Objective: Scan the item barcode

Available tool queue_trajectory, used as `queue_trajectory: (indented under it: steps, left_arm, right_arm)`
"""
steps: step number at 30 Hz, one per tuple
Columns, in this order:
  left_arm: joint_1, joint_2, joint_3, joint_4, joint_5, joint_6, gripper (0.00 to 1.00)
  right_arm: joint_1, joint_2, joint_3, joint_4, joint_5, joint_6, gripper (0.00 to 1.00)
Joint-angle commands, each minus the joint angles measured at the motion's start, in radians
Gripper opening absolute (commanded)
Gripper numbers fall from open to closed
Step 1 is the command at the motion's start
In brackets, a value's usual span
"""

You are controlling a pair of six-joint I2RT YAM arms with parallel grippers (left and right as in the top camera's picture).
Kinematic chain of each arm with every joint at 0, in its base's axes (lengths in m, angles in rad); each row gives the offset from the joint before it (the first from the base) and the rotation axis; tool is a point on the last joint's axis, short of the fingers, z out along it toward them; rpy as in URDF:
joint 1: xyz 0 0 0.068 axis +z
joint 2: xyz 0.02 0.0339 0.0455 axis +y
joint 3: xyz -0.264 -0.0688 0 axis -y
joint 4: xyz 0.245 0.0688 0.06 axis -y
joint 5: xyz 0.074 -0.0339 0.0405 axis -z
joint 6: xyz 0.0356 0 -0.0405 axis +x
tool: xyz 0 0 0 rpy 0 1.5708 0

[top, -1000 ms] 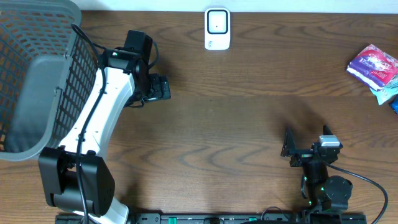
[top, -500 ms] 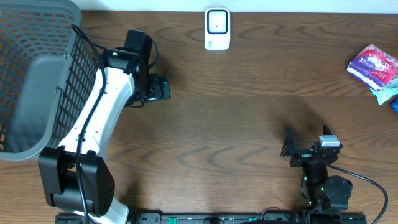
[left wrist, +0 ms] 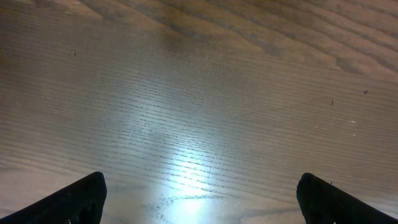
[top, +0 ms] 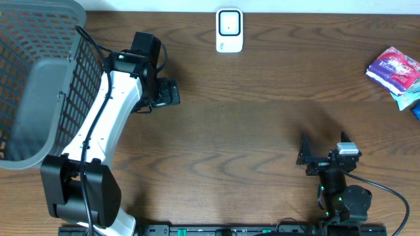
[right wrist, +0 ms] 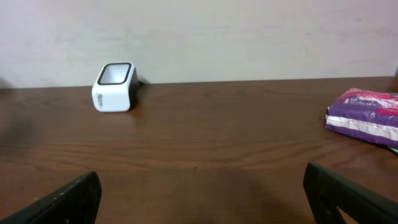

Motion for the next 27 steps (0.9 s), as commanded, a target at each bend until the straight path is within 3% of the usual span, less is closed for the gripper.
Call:
queue_trajectory:
  steps: [1,8,16,27]
  left_arm:
    - [0.001,-0.026,-0.003,-0.013,-0.013,0.013,0.98]
    - [-0.016,-0.192,-0.074,0.007,-0.013,0.014,0.98]
    - [-0.015,-0.449,-0.250,0.071,-0.011,0.093,0.98]
    - [-0.015,-0.768,-0.591,0.379,0.127,0.190,0.98]
  right_arm:
    - [-0.005,-0.006,-0.002,-0.002,-0.006,0.013,0.99]
    - [-0.005,-0.006,-0.002,-0.002,-0.006,0.013,0.99]
    - [-0.005,-0.006,-0.002,-0.002,-0.006,0.013,0.99]
    - [-0.005,-0.006,-0.002,-0.002,-0.006,0.013,0.99]
